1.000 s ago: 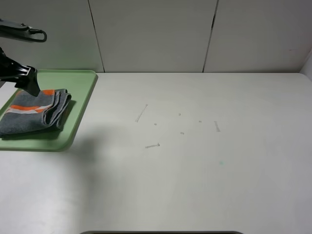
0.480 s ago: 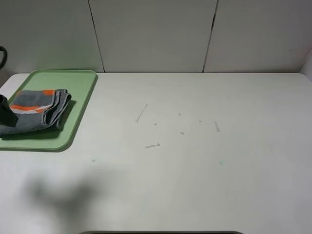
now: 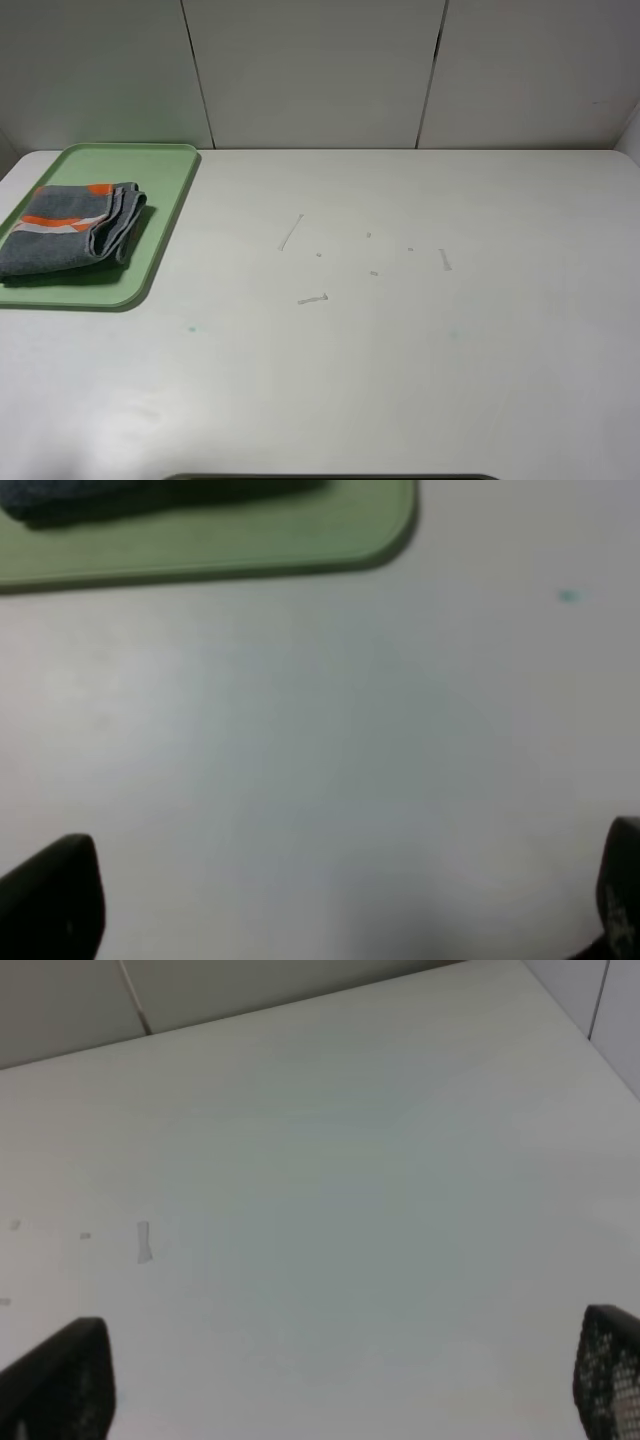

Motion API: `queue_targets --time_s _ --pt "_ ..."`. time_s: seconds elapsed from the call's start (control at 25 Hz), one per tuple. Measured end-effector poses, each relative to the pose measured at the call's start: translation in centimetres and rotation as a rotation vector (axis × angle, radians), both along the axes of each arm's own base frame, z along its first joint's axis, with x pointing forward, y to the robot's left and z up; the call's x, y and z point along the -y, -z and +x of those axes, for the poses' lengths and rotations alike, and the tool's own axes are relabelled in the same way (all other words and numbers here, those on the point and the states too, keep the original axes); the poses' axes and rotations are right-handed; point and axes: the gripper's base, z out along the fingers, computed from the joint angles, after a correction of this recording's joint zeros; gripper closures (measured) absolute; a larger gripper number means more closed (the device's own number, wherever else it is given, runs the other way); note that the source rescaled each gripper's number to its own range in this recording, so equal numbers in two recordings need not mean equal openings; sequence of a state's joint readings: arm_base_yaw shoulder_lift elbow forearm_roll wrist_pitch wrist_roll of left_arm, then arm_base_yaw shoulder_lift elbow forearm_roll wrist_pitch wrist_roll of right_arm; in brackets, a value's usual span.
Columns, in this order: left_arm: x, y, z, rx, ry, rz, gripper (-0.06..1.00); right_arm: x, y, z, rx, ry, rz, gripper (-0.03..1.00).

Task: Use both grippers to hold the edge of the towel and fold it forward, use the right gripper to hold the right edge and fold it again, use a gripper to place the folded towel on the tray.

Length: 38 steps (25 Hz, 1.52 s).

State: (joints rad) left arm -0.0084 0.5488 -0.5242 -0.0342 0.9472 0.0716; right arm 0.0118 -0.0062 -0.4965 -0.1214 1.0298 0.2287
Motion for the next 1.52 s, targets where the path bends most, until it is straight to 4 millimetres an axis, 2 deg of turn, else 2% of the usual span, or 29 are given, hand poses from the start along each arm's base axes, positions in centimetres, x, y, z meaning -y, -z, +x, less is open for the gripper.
queue_targets --time_s 0.48,0.68,0.84,1.52 --pt "0.4 -1.4 -4.8 0.302 0.068 -0.012 -0.05 0.0 0.0 0.0 0.000 0.000 0.000 -0.03" --pt "0.8 -0.4 -7.0 0.311 0.172 0.016 -0.05 0.0 0.0 0.0 0.000 0.000 0.000 -0.03" --pt "0.8 -0.2 -8.5 0.395 0.181 0.030 -0.05 0.0 0.0 0.0 0.000 0.000 0.000 -0.03" --pt "0.9 -0.2 -8.9 0.411 0.159 -0.004 -0.04 0.0 0.0 0.0 0.000 0.000 0.000 -0.03"
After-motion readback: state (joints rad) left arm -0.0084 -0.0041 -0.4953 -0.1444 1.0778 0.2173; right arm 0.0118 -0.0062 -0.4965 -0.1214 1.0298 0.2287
